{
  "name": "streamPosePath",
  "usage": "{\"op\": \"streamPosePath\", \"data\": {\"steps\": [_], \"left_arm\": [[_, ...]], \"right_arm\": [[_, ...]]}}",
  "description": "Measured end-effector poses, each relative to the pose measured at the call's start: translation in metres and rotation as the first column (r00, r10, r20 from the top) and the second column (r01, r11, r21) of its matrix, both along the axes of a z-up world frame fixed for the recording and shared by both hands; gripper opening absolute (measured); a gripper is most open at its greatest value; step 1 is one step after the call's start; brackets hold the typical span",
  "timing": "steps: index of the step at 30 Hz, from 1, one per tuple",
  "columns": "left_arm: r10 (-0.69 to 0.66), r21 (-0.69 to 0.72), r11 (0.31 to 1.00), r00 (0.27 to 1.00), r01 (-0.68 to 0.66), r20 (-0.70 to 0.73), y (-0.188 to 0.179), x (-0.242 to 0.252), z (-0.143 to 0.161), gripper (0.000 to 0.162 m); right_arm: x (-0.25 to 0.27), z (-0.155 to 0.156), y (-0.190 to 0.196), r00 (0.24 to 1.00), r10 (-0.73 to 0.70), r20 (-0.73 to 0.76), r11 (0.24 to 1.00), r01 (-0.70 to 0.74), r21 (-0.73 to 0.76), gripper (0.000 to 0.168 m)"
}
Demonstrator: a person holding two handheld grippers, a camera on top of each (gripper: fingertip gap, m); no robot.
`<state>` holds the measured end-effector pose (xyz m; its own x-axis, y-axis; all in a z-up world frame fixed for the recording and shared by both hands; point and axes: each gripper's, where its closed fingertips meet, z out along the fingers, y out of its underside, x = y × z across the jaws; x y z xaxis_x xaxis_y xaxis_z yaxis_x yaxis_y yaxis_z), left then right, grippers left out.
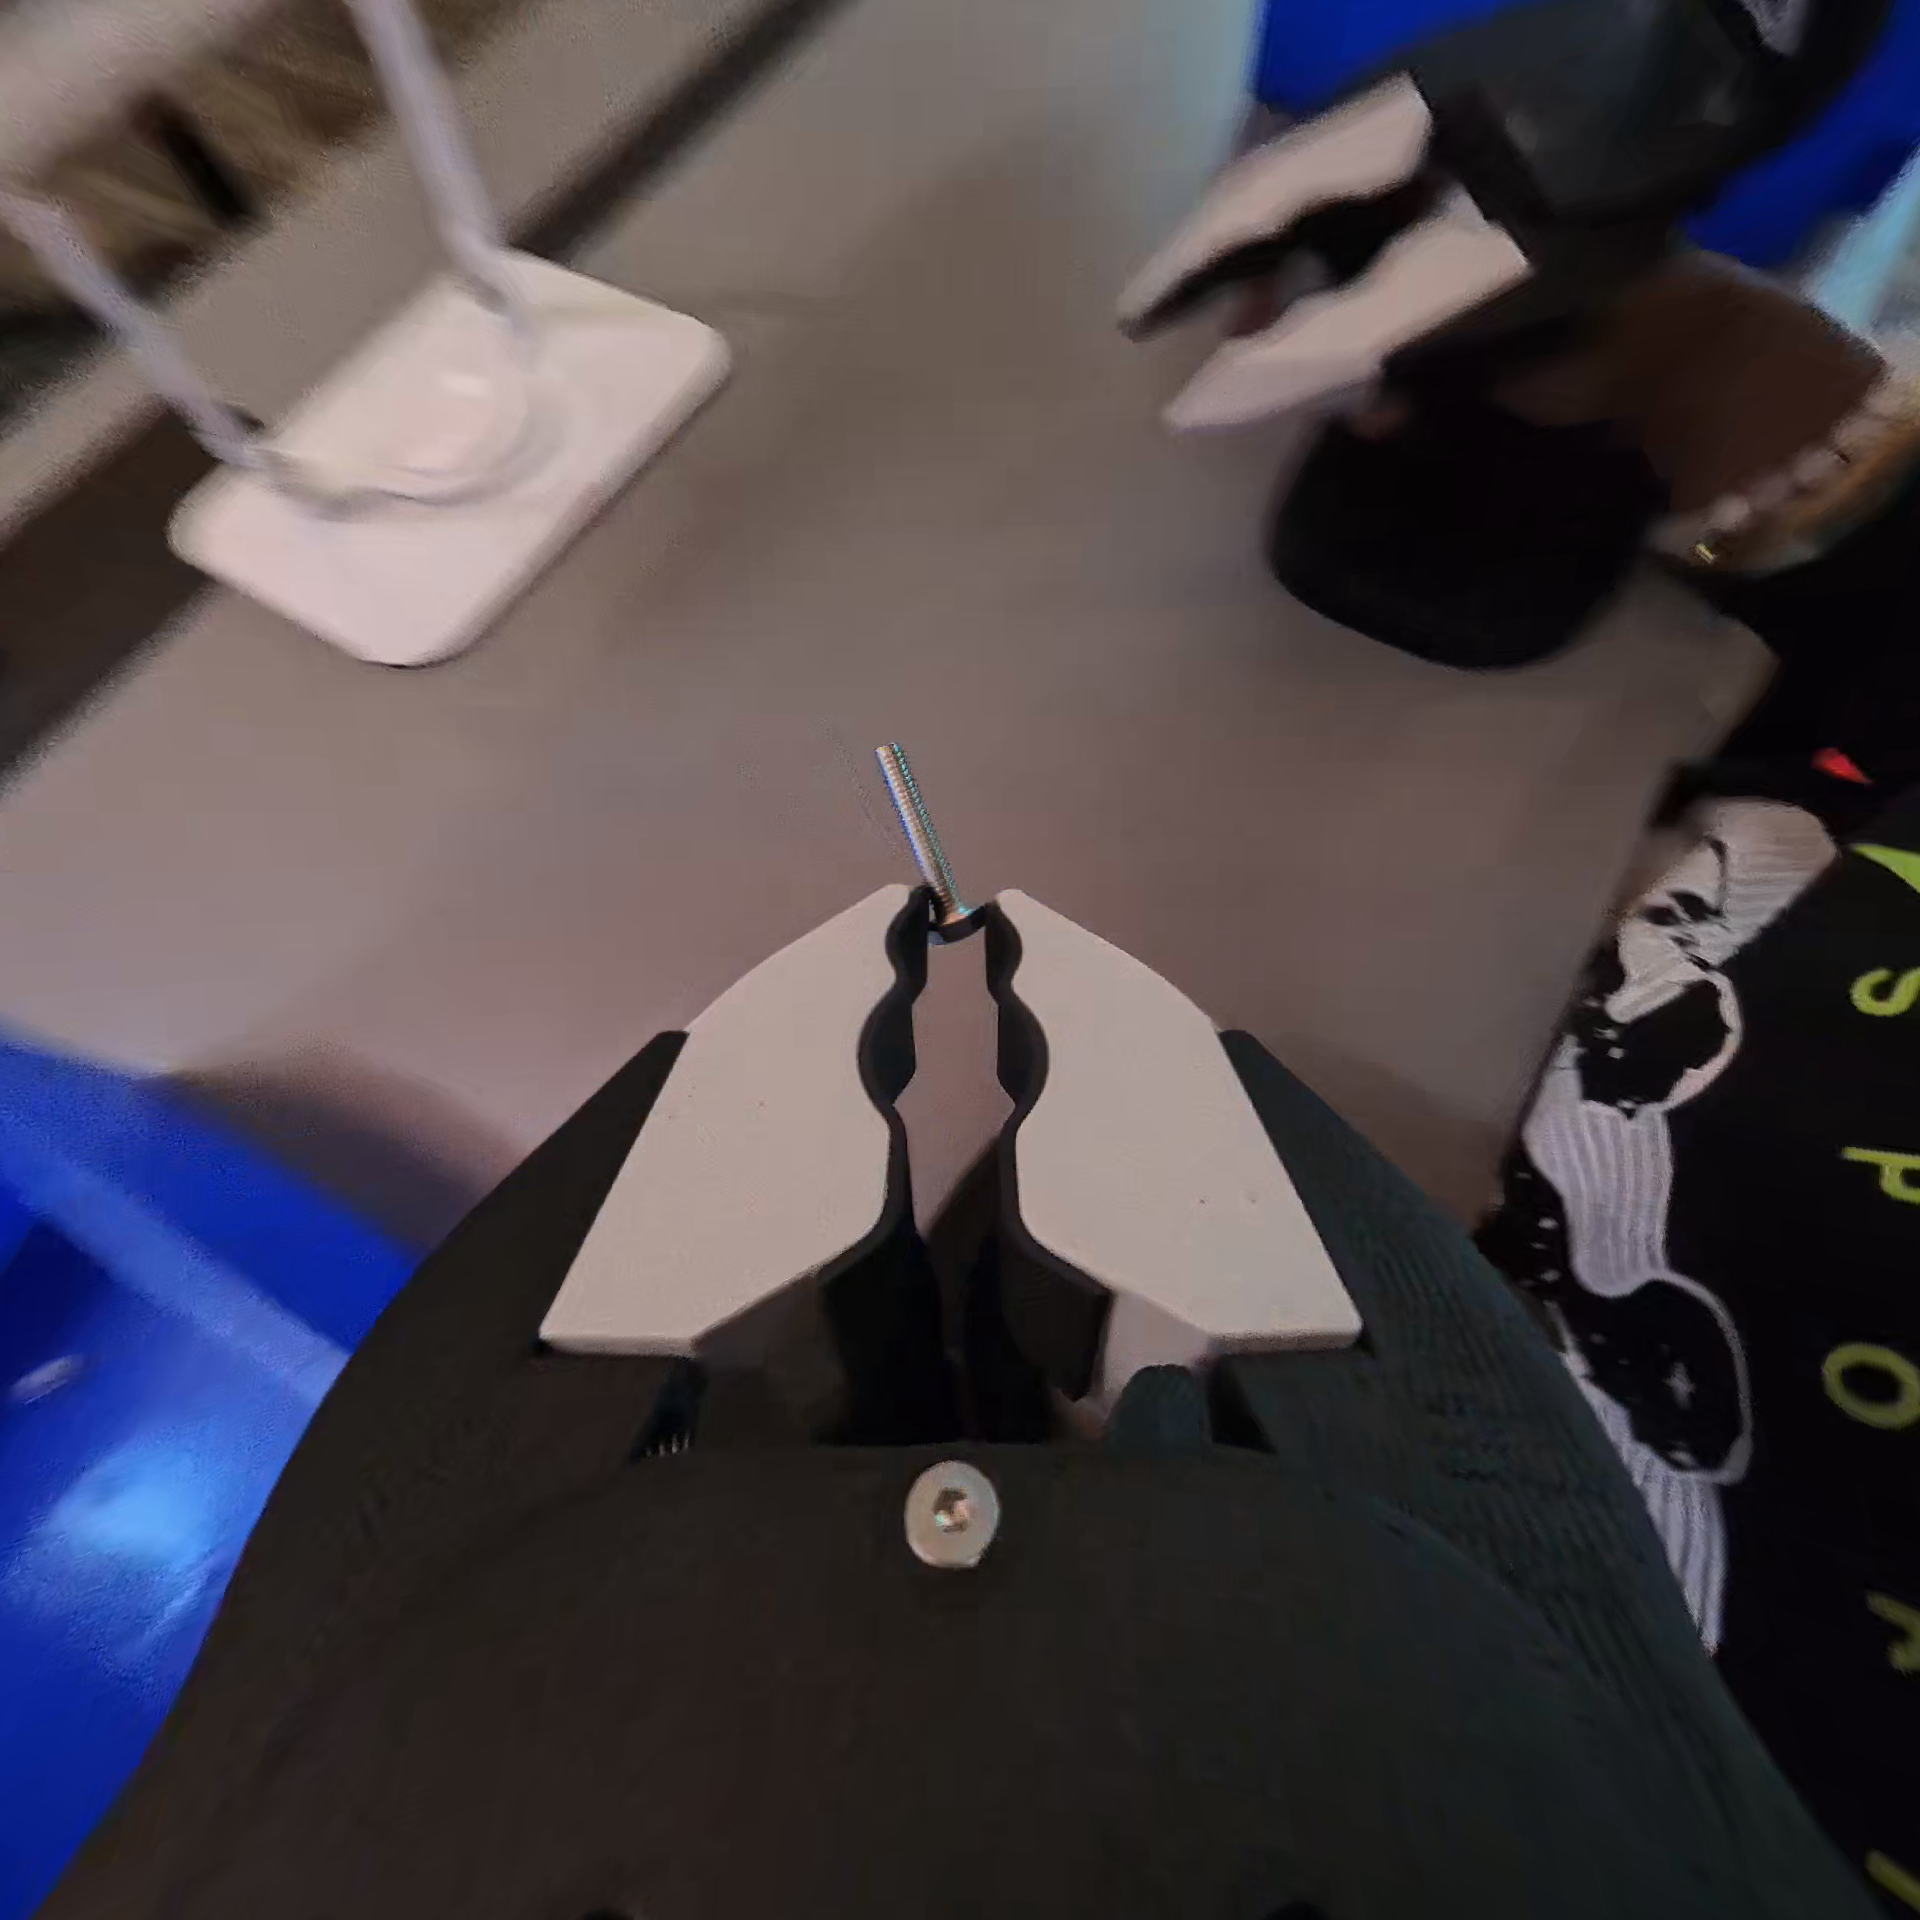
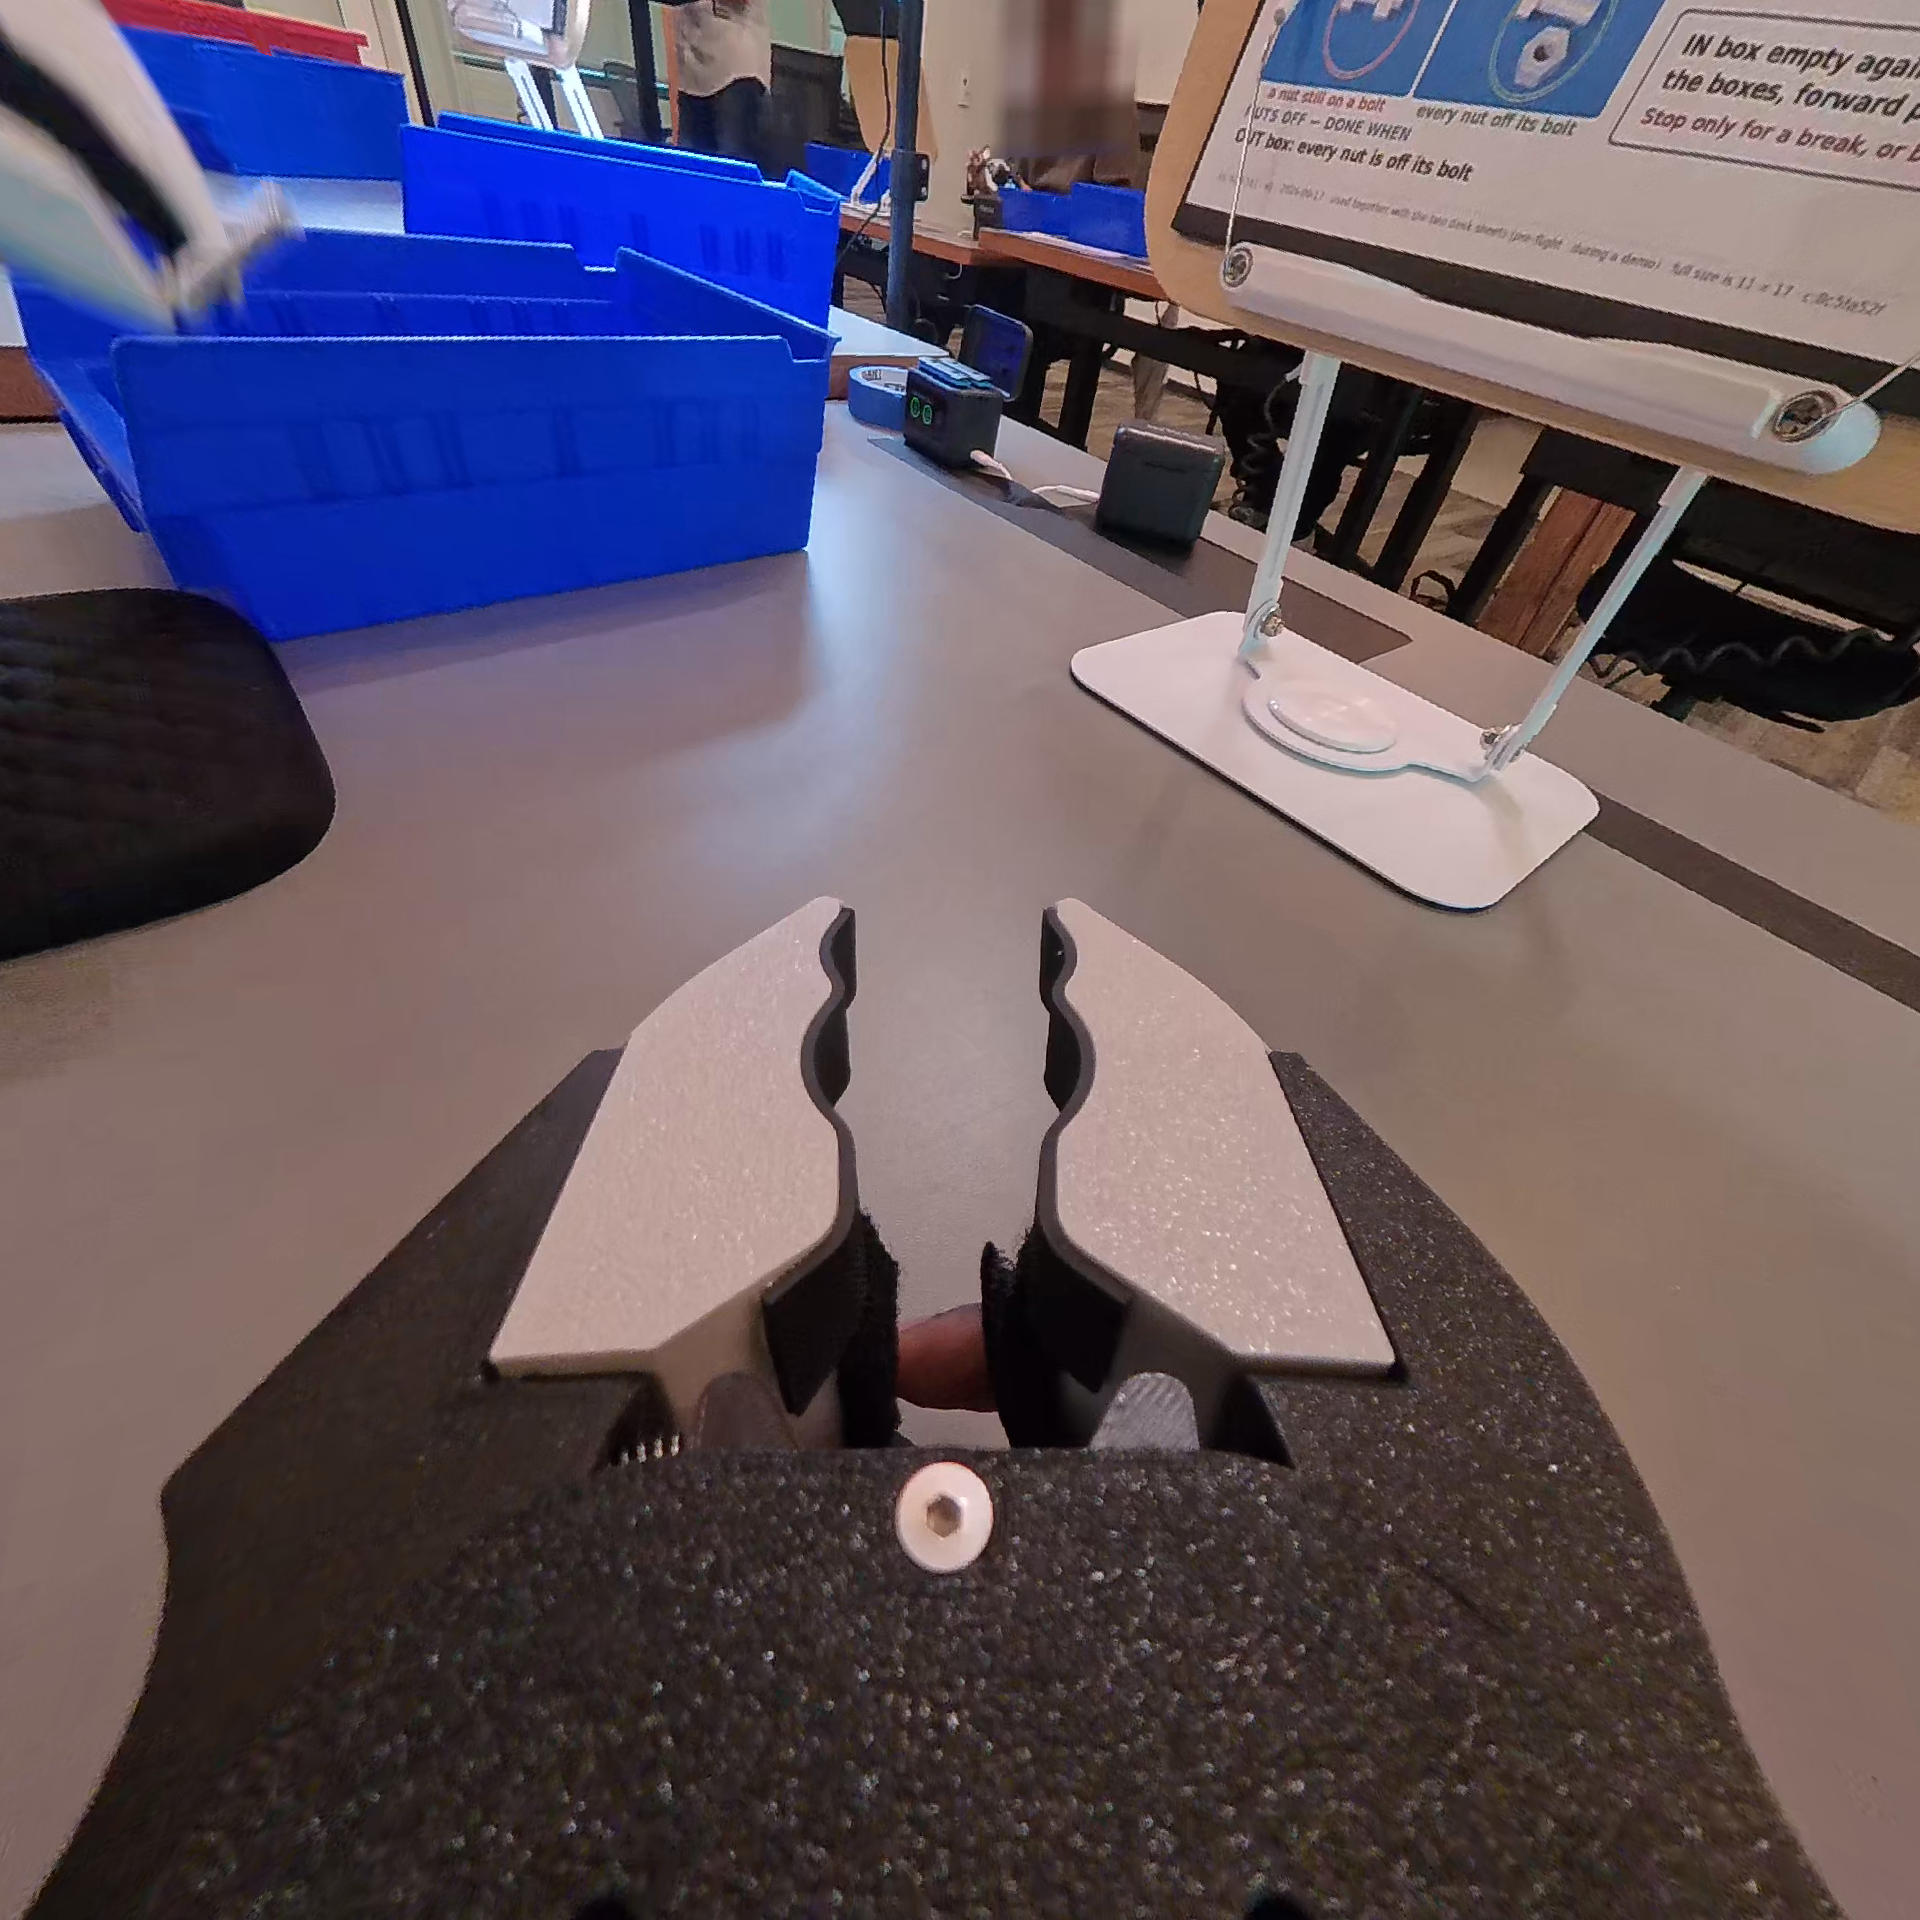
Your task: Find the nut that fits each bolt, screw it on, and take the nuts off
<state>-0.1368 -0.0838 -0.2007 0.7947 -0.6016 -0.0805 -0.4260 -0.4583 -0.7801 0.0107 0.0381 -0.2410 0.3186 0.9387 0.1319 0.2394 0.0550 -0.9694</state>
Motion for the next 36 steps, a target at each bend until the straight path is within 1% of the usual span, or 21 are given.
{"op": "streamPosePath", "data": {"steps": [1, 3, 5, 7, 10, 13, 17, 20, 22, 24, 25, 26, 27, 29, 30, 31, 32, 33, 34, 35, 36], "left_arm": [[-0.041, -0.063, 0.997, 0.999, 0.041, -0.003, 0.0, 0.018, -0.021, 0.011], [-0.06, -0.177, 0.983, 0.998, 0.059, -0.001, 0.005, 0.038, -0.058, 0.011], [-0.075, -0.249, 0.966, 0.997, 0.076, 0.017, 0.009, 0.053, -0.082, 0.011], [-0.099, -0.315, 0.944, 0.995, 0.095, 0.004, 0.007, 0.063, -0.097, 0.011], [-0.105, -0.362, 0.928, 0.994, 0.089, -0.023, 0.005, 0.065, -0.109, 0.011], [-0.084, -0.387, 0.921, 0.992, 0.043, -0.091, 0.005, 0.056, -0.119, 0.011], [-0.077, -0.394, 0.919, 0.99, 0.026, -0.115, 0.005, 0.052, -0.122, 0.012], [-0.057, -0.364, 0.931, 0.994, 0.019, -0.093, 0.007, 0.049, -0.114, 0.025], [-0.038, -0.306, 0.952, 0.996, 0.01, -0.084, 0.008, 0.044, -0.096, 0.033], [-0.027, -0.197, 0.98, 0.999, 0.02, -0.036, 0.007, 0.035, -0.06, 0.033], [-0.017, -0.131, 0.991, 1.0, 0.016, -0.007, 0.006, 0.027, -0.037, 0.033], [0.016, -0.059, 0.998, 1.0, -0.015, 0.009, 0.007, 0.012, -0.014, 0.033], [0.078, 0.02, 0.997, 0.997, -0.078, 0.012, 0.009, -0.01, 0.009, 0.033], [0.251, 0.179, 0.952, 0.968, -0.247, 0.0, 0.018, -0.07, 0.048, 0.033], [0.34, 0.237, 0.914, 0.94, -0.329, -0.005, 0.023, -0.104, 0.06, 0.033], [0.417, 0.255, 0.88, 0.909, -0.401, -0.006, 0.028, -0.138, 0.064, 0.034], [0.458, 0.217, 0.868, 0.889, -0.447, -0.003, 0.033, -0.168, 0.056, 0.036], [0.471, 0.128, 0.874, 0.882, -0.468, 0.006, 0.039, -0.192, 0.039, 0.037], [0.487, 0.017, 0.873, 0.873, -0.487, 0.02, 0.044, -0.214, 0.018, 0.037], [0.514, -0.084, 0.856, 0.858, -0.511, 0.022, 0.05, -0.234, -0.003, 0.038], [0.53, -0.158, 0.84, 0.847, -0.52, 0.031, 0.057, -0.248, -0.022, 0.038]], "right_arm": [[0.0, 0.0, 0.0, 1.0, 0.001, -0.001, 1.0, -0.001, 0.001, 0.034], [0.0, 0.001, -0.001, 1.0, 0.003, -0.006, 1.0, -0.003, 0.003, 0.034], [0.001, 0.001, -0.001, 1.0, 0.003, -0.01, 1.0, -0.003, 0.007, 0.034], [0.001, 0.002, -0.001, 1.0, 0.004, -0.012, 1.0, -0.004, 0.006, 0.034], [0.0, 0.001, -0.001, 1.0, 0.005, -0.01, 1.0, -0.005, 0.004, 0.034], [0.0, 0.001, -0.001, 1.0, 0.006, -0.01, 1.0, -0.006, 0.009, 0.034], [0.0, 0.001, -0.001, 1.0, 0.007, -0.01, 1.0, -0.007, 0.01, 0.034], [0.0, 0.001, -0.001, 1.0, 0.007, -0.009, 1.0, -0.007, 0.007, 0.034], [0.0, 0.001, -0.001, 1.0, 0.008, -0.009, 1.0, -0.008, 0.005, 0.034], [0.0, 0.001, -0.001, 1.0, 0.008, -0.009, 1.0, -0.008, 0.003, 0.034], [0.0, 0.001, -0.001, 1.0, 0.008, -0.009, 1.0, -0.007, 0.003, 0.034], [0.0, 0.001, -0.001, 1.0, 0.008, -0.008, 1.0, -0.008, 0.003, 0.034], [0.0, 0.0, -0.001, 1.0, 0.008, -0.006, 1.0, -0.008, 0.004, 0.034], [0.0, 0.0, -0.001, 1.0, 0.008, -0.002, 1.0, -0.008, 0.006, 0.034], [0.0, 0.0, -0.001, 1.0, 0.008, 0.001, 1.0, -0.008, 0.006, 0.034], [0.0, -0.001, -0.001, 1.0, 0.009, 0.003, 1.0, -0.009, 0.007, 0.034], [0.0, -0.001, -0.002, 1.0, 0.01, 0.004, 1.0, -0.01, 0.007, 0.034], [0.0, -0.001, -0.002, 1.0, 0.01, 0.005, 1.0, -0.01, 0.006, 0.034], [0.0, -0.001, -0.001, 1.0, 0.01, 0.005, 1.0, -0.01, 0.006, 0.034], [0.0, -0.001, -0.002, 1.0, 0.009, 0.004, 1.0, -0.009, 0.007, 0.034], [0.0, 0.0, -0.001, 1.0, 0.009, 0.002, 1.0, -0.009, 0.007, 0.034]]}}
